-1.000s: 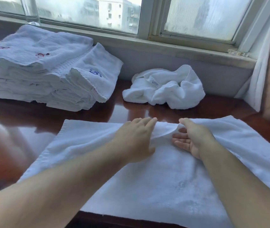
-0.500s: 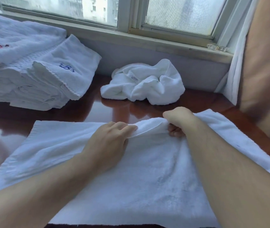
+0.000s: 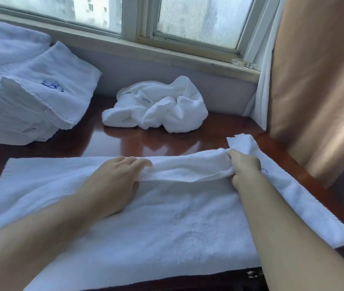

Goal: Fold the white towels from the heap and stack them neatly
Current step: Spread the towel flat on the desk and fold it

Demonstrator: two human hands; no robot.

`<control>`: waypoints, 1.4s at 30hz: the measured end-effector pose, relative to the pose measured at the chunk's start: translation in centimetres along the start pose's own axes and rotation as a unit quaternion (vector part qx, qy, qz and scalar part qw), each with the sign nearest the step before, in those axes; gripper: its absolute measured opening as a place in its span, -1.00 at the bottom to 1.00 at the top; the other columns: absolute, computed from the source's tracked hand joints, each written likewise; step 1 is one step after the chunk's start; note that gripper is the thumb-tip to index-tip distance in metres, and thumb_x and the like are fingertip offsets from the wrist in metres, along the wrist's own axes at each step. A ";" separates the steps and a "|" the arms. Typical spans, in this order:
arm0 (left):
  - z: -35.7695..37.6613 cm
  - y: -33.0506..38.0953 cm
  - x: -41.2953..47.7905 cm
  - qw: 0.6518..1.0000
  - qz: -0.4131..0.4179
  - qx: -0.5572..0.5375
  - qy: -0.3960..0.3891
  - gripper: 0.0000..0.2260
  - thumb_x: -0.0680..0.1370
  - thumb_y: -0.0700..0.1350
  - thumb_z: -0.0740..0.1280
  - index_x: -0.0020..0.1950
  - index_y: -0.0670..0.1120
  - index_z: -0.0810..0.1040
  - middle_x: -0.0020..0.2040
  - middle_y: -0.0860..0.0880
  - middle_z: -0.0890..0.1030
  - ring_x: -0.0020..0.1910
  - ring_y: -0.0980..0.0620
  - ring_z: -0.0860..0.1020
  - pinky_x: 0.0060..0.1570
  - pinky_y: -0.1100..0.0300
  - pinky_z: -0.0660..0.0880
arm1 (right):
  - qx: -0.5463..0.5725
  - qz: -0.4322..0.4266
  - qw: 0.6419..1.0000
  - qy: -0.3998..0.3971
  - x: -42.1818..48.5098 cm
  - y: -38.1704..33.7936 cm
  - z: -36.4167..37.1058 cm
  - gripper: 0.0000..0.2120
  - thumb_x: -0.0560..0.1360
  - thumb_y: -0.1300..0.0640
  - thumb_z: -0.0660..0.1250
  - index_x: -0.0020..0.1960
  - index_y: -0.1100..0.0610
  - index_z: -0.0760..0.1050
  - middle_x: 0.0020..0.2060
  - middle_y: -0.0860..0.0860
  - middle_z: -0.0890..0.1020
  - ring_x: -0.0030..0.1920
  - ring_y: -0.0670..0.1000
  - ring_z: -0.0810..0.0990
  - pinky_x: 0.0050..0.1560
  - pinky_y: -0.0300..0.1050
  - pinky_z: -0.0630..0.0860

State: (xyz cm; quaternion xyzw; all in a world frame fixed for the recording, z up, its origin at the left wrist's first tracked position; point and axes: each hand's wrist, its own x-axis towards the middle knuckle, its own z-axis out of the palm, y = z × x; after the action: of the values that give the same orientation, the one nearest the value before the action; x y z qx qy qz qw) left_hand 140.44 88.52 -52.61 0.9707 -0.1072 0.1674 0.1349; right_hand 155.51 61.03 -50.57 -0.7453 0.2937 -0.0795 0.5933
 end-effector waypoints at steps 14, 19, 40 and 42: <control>1.5 7.1 7.5 0.987 0.032 0.092 -0.126 -0.51 0.52 0.12 0.26 0.42 0.04 0.31 0.25 -0.01 0.44 0.20 -0.08 0.44 0.16 0.00 0.41 | -0.380 -0.187 0.900 0.100 3.8 -0.3 0.3 -0.71 0.48 0.02 0.35 0.08 0.20 0.51 0.17 0.19 0.56 0.16 0.23 0.52 0.02 0.00 0.45; 5.3 10.7 11.1 0.980 0.088 -0.049 -0.171 -0.45 0.52 0.05 0.30 0.50 0.08 0.26 0.39 0.03 0.38 0.37 -0.05 0.33 0.21 0.12 0.32 | -0.362 -0.190 0.912 0.029 5.9 -2.2 -0.2 -0.76 0.54 -0.02 0.29 0.13 0.08 0.56 0.14 0.06 0.59 0.17 0.13 0.57 -0.04 -0.11 0.43; 7.4 11.5 10.4 0.996 0.073 0.001 -0.055 -0.62 0.64 0.08 0.00 0.47 0.17 0.26 0.33 0.10 0.47 0.29 -0.05 0.44 0.24 -0.02 0.37 | 0.340 0.020 0.940 -0.005 7.7 -0.9 -8.3 -0.69 0.49 0.26 0.17 0.09 0.31 0.62 -0.05 0.22 0.72 -0.09 0.25 0.72 -0.10 0.21 0.66; 7.2 11.3 10.2 0.993 0.090 0.010 -0.078 -0.55 0.62 0.19 -0.03 0.52 0.22 0.17 0.39 0.12 0.42 0.36 -0.04 0.39 0.29 -0.04 0.34 | 0.336 0.047 0.940 -0.042 7.8 -0.5 -8.5 -0.70 0.54 0.22 0.14 0.11 0.32 0.58 0.12 0.21 0.67 0.04 0.24 0.68 0.06 0.14 0.63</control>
State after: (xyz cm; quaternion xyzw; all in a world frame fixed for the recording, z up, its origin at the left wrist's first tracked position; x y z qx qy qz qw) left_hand 149.11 74.10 -53.03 0.9685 -0.2027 0.1043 0.1004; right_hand 158.03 49.78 -49.51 -0.4905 0.2594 -0.1145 0.8240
